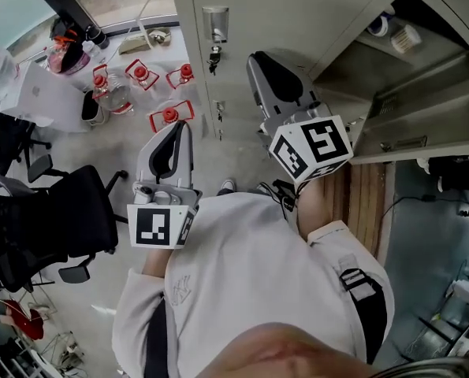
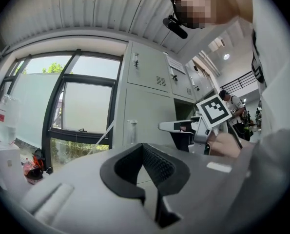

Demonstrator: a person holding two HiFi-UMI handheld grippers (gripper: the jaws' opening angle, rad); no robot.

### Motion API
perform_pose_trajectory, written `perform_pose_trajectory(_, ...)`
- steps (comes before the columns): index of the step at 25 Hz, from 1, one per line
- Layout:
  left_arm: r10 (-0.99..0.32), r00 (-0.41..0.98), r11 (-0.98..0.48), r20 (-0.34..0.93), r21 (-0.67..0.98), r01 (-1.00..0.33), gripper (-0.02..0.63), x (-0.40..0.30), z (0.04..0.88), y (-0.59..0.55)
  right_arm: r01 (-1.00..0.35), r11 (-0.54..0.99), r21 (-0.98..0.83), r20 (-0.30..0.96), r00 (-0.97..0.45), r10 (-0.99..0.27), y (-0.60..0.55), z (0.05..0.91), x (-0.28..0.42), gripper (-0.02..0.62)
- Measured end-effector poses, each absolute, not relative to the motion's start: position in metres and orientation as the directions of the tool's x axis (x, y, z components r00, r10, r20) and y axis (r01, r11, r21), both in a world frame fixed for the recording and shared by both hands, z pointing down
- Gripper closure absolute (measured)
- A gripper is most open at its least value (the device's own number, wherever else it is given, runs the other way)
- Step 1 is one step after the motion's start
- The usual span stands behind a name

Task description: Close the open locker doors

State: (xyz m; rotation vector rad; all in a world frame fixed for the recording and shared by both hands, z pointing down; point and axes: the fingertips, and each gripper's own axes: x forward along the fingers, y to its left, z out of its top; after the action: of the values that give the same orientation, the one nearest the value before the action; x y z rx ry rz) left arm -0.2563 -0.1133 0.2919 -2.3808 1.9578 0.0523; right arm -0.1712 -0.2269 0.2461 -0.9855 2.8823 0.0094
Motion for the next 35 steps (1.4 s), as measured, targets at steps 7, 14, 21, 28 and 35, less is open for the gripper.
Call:
perform_pose_trajectory(7, -0.916, 0.392, -0.393, -0.083, -0.009, -0.919, 0.604, -0.158, 0.287, -0.13, -0.705, 0.709, -0.019, -0.075, -0.707, -0.704, -0.171, 0.256, -0.064, 0.56)
perform_pose_trajectory(14, -0.783, 0.613, -0.618, -0.103, 0.024, -0.785, 0.604, -0.028, 0.289, -0.143, -0.828, 0.558, -0.056, -0.083, -0.554, -0.829, -0.142, 0.269, 0.063, 0.569)
perform_pose_trajectory(21, -0.644, 0.757, -0.764, -0.109, 0.04, -0.644, 0.604, 0.07, 0.292, -0.134, -0.913, 0.405, -0.044, -0.093, -0.4, -0.912, -0.125, 0.273, 0.159, 0.571)
perform_pose_trajectory(28, -0.624, 0.775, -0.781, -0.096, 0.039, -0.624, 0.604, 0.103, 0.293, -0.135, -0.921, 0.382, -0.07, -0.085, -0.376, -0.923, -0.129, 0.28, 0.195, 0.572)
perform_pose_trajectory(35, -0.68, 0.729, -0.732, -0.08, 0.023, -0.681, 0.604, 0.095, 0.295, -0.144, -0.891, 0.45, -0.062, -0.073, -0.446, -0.892, -0.152, 0.284, 0.197, 0.571)
